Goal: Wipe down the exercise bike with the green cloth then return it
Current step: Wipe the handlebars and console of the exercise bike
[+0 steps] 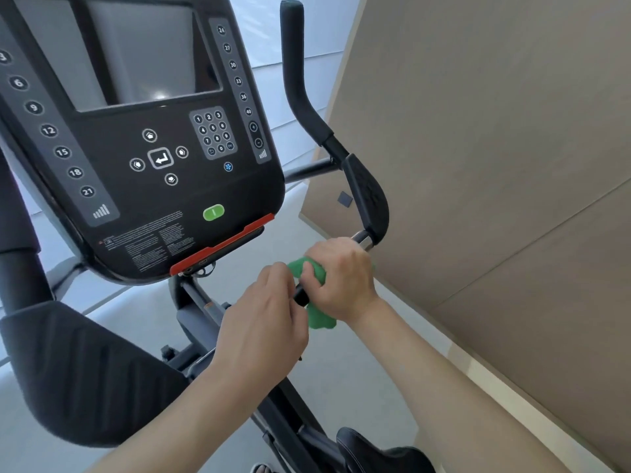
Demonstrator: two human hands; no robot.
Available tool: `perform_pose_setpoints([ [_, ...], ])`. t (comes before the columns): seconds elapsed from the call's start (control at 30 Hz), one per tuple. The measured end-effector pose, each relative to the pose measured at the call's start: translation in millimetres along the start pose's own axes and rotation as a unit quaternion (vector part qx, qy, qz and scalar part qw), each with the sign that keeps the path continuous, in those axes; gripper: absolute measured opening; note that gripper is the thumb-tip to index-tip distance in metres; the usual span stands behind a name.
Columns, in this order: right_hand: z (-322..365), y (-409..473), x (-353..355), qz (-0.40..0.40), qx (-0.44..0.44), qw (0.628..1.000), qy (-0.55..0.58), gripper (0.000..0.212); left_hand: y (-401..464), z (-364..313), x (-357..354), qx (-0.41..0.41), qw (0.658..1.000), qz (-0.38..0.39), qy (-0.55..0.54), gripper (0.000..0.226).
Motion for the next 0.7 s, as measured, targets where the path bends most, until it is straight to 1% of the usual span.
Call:
perform_pose_setpoints([
  [0.1, 14.2, -6.0, -8.4, -0.013, 0.043, 0.999, 0.009, 0.025, -1.0, 0.7, 2.5, 0.001, 0.999, -0.019, -0.029, 0.021],
  [0.17, 8.8, -3.9, -1.9, -0.019, 0.094, 0.995, 0.001, 0.026, -0.6, 0.1, 2.2, -0.008, 0.999, -0.019, -0.025, 0.024],
  [0.2, 1.4, -1.0, 2.6, -0.015, 0.106, 0.994, -0.006, 0.027, 0.0, 0.4, 1.1, -0.011, 1.0, -0.015, -0.015, 0.025],
  [0.23, -10.0, 3.9, 8.4, -0.009, 0.095, 0.995, -0.009, 0.03, 0.6, 0.8, 0.0, -0.014, 1.0, -0.011, 0.0, 0.026],
  [0.33, -54.1, 16.8, 22.5, 0.008, -0.018, 1.0, -0.002, 0.041, 0.7, 1.4, -2.7, -0.012, 1.0, -0.004, 0.022, 0.023],
  [0.43, -64.1, 16.8, 24.3, 0.005, -0.06, 0.998, 0.007, 0.042, 0.2, -0.5, -2.4, -0.013, 1.0, -0.001, 0.023, 0.022],
  [0.5, -48.9, 10.3, 23.0, -0.014, -0.062, 0.998, 0.006, 0.036, 0.0, -1.0, -2.2, -0.017, 1.0, -0.001, 0.025, 0.02],
  [0.57, -19.2, 0.4, 9.8, -0.018, -0.045, 0.999, 0.003, 0.032, 0.6, -0.4, -2.7, -0.02, 0.999, 0.0, 0.025, 0.018],
  [0.6, -1.6, -4.1, 0.5, -0.013, -0.031, 0.999, 0.002, 0.032, 0.9, 0.1, -2.9, -0.022, 0.999, 0.0, 0.023, 0.018],
  [0.67, 22.7, -7.0, -8.3, 0.006, 0.008, 1.0, -0.006, 0.041, 1.8, 1.0, -3.0, -0.027, 1.0, -0.001, 0.01, 0.019],
  [0.7, 25.9, -3.3, -7.5, 0.03, 0.029, 0.999, -0.015, 0.044, 1.9, 0.9, -3.2, -0.028, 1.0, -0.001, 0.006, 0.02],
])
Point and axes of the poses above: each hand's wrist, its own y-axis towards the middle knuckle, its own x-axis out of the back of the hand, z = x × y, the point moved 7 cm from there along y, towards the middle knuckle, and after that the axes turned 15 degrees about z, right-handed, at the moved point
